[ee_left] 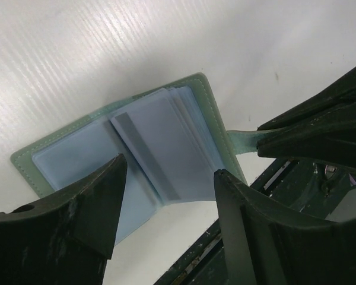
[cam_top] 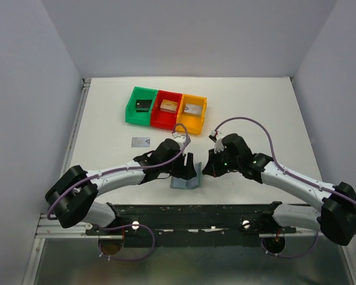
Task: Take the credit cards out of the card holder
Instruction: Remove the credit card from the card holder.
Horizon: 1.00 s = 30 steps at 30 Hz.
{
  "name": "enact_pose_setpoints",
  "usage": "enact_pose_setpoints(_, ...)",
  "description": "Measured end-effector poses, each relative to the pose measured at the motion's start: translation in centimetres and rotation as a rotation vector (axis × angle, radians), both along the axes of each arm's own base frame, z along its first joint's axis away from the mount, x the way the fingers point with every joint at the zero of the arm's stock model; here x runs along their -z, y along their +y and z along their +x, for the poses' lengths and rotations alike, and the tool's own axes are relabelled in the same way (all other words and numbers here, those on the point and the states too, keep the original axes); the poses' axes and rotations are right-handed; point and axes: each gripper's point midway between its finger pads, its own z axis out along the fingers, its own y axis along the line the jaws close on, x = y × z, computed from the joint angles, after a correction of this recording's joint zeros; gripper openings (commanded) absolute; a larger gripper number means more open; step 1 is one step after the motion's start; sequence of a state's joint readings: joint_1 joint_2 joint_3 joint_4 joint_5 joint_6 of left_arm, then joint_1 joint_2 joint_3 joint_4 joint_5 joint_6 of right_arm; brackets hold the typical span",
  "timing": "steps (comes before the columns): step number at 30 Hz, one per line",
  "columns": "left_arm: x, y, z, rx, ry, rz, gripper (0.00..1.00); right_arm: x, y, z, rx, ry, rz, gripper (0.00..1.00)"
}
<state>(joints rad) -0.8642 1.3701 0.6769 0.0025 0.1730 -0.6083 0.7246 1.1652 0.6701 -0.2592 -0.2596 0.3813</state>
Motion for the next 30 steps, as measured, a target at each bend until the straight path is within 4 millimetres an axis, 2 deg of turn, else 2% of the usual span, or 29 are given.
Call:
enact_pose_setpoints(6, 0.6, -0.5, -0.3, 0.025, 0.022, 0.005, 0.77, 0.0, 0.0, 0.0, -0.001, -0.001, 0.000, 0.00)
enact_pose_setpoints(12, 0.8, -1.2, -0.4, 0.039, 0.026, 0.011, 0.76, 0.0, 0.0, 0.0, -0.001, -0.001, 0.000, 0.00)
enact_pose_setpoints(24, 0.8, -1.2, -0.4, 0.037, 0.027, 0.011, 0.68, 0.0, 0.0, 0.0, -0.002, -0.001, 0.000, 0.00)
enact_pose_setpoints(30, 0.8, -1.2, -0.4, 0.034, 0.028, 0.013, 0.72, 0.0, 0.0, 0.0, -0.002, -0.001, 0.000, 0.00)
